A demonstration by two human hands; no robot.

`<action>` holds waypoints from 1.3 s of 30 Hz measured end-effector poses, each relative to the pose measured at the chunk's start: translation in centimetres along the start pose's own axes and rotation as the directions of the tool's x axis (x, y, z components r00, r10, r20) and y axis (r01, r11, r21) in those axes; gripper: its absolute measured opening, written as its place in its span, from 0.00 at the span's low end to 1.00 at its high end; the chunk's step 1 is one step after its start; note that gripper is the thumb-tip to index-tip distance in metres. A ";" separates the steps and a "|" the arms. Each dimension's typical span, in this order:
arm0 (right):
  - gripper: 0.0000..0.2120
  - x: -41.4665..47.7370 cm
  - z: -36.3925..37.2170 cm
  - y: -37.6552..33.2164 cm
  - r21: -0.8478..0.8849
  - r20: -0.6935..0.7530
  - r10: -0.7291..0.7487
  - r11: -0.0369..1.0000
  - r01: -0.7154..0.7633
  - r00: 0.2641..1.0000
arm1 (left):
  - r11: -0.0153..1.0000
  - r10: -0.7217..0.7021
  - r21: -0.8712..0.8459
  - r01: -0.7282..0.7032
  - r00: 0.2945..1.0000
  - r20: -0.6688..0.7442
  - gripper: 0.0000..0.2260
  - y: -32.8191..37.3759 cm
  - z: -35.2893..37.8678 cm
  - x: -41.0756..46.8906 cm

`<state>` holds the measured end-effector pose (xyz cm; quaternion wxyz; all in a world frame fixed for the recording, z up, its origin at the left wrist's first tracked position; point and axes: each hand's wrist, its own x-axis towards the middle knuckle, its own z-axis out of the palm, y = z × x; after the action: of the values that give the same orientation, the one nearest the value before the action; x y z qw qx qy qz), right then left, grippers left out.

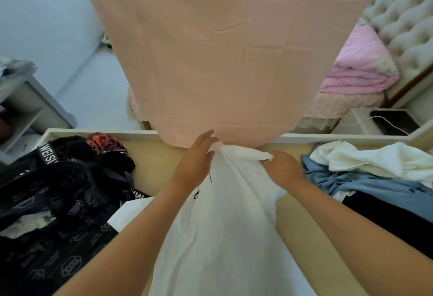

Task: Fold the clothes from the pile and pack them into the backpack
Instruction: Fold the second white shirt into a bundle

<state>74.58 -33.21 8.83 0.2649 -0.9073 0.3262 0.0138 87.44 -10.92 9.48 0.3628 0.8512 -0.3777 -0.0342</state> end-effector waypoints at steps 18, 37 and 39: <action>0.15 0.8 8.8 6.0 -0.484 0.321 -0.124 0.831 0.275 0.939 | 0.696 -0.499 0.714 0.077 0.767 0.404 0.21 -6.7 8.1 -6.0; 0.07 6.3 7.8 4.7 -0.170 0.296 0.023 0.985 0.029 0.955 | 0.777 -0.606 -0.100 0.621 0.782 0.150 0.05 -4.6 6.0 -3.5; 0.04 4.8 6.8 4.0 0.054 0.248 -0.086 0.996 0.075 0.965 | 0.818 -0.554 -0.094 0.567 0.822 0.134 0.03 -3.9 4.1 -4.0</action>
<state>77.00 -35.27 0.15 0.3240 -0.9048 0.2536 0.1100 85.59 -8.92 3.08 0.3716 0.8964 -0.1252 -0.2069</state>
